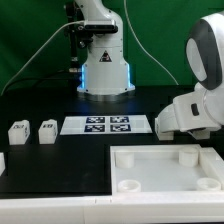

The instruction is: Assemble one leg

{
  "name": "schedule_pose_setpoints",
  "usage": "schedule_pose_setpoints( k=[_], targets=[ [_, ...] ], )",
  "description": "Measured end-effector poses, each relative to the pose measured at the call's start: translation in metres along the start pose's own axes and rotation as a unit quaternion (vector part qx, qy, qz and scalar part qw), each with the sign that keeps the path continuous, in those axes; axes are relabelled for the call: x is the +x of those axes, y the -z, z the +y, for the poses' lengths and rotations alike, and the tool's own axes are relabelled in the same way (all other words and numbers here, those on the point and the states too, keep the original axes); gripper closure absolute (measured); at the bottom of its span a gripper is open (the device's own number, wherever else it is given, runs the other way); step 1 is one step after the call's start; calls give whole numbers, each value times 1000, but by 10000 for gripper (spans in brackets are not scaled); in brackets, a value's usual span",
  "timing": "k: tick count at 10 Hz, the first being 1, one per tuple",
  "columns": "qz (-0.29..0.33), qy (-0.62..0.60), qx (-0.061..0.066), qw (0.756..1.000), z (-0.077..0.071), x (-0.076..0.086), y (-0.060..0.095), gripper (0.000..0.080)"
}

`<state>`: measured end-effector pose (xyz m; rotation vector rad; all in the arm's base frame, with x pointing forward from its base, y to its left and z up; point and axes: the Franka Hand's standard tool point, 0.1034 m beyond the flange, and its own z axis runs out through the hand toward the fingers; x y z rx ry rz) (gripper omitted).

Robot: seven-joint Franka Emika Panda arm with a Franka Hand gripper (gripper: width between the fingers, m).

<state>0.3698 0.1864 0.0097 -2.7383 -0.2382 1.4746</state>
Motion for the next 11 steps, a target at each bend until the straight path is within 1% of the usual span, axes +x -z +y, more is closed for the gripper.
schedule_pose_setpoints(
  k=[5, 6, 7, 8, 9, 10, 11],
  targets=[
    [0, 0, 0, 1000, 0, 0, 0, 512],
    [4, 8, -1, 1000, 1, 0, 4, 512],
    [25, 23, -4, 999, 4, -7, 24, 512],
    [38, 37, -8, 999, 9, -24, 48, 512],
    [83, 56, -7, 995, 14, -28, 72, 512],
    [159, 63, -8, 985, 26, -35, 97, 512],
    [217, 65, -12, 974, 41, -47, 108, 512]
  ],
)
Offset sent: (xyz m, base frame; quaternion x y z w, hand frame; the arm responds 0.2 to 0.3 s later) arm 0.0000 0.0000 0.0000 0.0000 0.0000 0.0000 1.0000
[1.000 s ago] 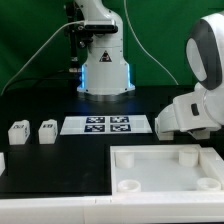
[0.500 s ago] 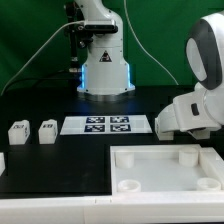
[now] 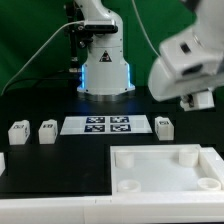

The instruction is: Assemble one leg

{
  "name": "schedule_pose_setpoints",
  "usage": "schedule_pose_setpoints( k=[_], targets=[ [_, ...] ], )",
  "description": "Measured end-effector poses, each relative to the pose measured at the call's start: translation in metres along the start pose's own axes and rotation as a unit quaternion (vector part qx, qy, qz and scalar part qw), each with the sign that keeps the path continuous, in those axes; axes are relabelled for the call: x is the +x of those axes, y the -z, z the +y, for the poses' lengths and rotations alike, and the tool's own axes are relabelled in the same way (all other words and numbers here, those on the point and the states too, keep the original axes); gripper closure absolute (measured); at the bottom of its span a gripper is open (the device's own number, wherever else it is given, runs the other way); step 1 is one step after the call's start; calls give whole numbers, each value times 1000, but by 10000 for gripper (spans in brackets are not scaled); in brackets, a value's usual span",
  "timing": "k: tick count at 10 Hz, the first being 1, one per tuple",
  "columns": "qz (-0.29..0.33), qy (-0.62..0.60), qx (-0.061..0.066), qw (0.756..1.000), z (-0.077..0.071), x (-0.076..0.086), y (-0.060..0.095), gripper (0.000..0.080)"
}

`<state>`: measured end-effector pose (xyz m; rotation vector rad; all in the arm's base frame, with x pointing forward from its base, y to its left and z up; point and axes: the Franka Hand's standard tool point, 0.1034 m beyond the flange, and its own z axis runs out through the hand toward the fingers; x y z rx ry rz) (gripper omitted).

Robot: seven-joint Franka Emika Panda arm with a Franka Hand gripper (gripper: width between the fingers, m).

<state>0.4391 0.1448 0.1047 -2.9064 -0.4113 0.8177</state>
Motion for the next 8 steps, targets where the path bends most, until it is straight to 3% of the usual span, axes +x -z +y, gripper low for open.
schedule_pose_setpoints(
  k=[2, 4, 7, 8],
  targets=[
    [87, -7, -2, 996, 29, -9, 31, 512],
    [188, -23, -15, 982, 47, -1, 56, 512],
    [314, -24, -36, 948, 54, 2, 56, 511],
    [375, -23, -46, 926, 58, 6, 60, 511]
  ],
)
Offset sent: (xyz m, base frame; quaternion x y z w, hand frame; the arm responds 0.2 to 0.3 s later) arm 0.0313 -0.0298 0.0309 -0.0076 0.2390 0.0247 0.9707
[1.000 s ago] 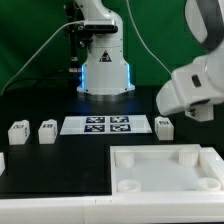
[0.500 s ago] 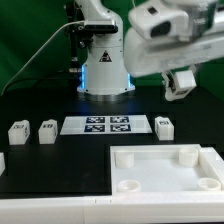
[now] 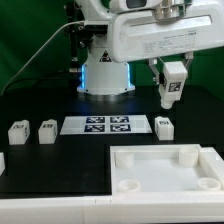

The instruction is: Assemble one leg

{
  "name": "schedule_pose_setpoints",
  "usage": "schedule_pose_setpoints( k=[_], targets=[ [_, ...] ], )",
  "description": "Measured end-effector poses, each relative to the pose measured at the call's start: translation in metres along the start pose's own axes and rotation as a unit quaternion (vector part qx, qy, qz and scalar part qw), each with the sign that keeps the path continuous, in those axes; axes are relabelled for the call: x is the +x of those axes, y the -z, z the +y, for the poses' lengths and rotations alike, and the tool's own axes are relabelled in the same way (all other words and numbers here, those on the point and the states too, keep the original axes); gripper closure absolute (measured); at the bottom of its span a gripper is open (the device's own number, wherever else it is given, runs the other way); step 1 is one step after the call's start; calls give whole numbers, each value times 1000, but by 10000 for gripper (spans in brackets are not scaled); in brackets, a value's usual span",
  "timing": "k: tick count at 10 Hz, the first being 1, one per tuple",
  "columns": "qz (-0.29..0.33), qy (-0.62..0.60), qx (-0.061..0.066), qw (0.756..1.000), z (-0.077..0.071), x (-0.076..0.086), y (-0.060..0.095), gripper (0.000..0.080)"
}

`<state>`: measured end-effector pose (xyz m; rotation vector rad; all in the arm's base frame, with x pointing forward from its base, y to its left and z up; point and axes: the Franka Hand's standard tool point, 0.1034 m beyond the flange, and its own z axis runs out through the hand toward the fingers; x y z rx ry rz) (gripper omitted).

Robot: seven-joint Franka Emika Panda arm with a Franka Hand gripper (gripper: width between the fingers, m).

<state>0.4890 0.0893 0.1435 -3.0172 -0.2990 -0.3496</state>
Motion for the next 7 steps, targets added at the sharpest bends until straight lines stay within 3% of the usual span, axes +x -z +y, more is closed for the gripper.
schedule_pose_setpoints(
  k=[1, 3, 4, 6, 7],
  targets=[
    [50, 2, -11, 999, 4, -2, 0, 511],
    [80, 1, -19, 997, 8, -4, -4, 511],
    [82, 3, -14, 997, 2, 5, -11, 511],
    [95, -1, -5, 995, 2, 43, -13, 511],
    [103, -1, -3, 995, -1, 51, -17, 511]
  ],
)
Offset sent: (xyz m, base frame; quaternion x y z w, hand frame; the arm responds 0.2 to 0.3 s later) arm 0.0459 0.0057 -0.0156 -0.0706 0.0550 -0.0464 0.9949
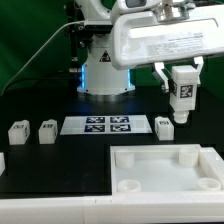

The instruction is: Assemble one leg

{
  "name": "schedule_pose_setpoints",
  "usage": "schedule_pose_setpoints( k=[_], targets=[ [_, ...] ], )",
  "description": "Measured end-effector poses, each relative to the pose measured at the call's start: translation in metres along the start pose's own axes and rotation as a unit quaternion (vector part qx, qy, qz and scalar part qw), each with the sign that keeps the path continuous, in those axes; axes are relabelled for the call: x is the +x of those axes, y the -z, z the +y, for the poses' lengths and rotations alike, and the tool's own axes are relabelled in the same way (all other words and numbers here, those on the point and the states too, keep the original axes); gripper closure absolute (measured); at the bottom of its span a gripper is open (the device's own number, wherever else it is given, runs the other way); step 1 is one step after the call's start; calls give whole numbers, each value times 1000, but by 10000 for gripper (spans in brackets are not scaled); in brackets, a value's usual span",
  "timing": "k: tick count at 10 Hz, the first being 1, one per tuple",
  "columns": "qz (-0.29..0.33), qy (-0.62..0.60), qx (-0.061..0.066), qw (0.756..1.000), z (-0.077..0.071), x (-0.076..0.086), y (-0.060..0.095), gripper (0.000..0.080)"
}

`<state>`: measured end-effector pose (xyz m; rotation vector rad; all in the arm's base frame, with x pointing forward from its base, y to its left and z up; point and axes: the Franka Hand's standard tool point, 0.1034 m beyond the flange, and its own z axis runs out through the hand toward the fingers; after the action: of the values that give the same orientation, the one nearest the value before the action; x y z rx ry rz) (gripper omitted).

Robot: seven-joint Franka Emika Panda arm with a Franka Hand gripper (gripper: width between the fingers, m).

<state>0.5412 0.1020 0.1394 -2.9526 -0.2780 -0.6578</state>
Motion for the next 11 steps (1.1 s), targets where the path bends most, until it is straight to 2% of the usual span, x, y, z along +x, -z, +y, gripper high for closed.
schedule_pose_setpoints(
  k=[1, 2, 3, 8, 9, 10, 11],
  targets=[
    [14, 0, 2, 1000, -4, 9, -7, 511],
    [32, 0, 1, 999, -5, 22, -8, 511],
    [38, 1, 0, 999, -5, 27, -6, 511],
    [43, 1, -2, 999, -3, 25, -9, 511],
    [55, -3, -4, 998, -1, 24, -20, 511],
    [58, -6, -3, 998, 1, 30, -29, 511],
    [66, -10, -1, 998, 2, 44, -34, 511]
  ],
)
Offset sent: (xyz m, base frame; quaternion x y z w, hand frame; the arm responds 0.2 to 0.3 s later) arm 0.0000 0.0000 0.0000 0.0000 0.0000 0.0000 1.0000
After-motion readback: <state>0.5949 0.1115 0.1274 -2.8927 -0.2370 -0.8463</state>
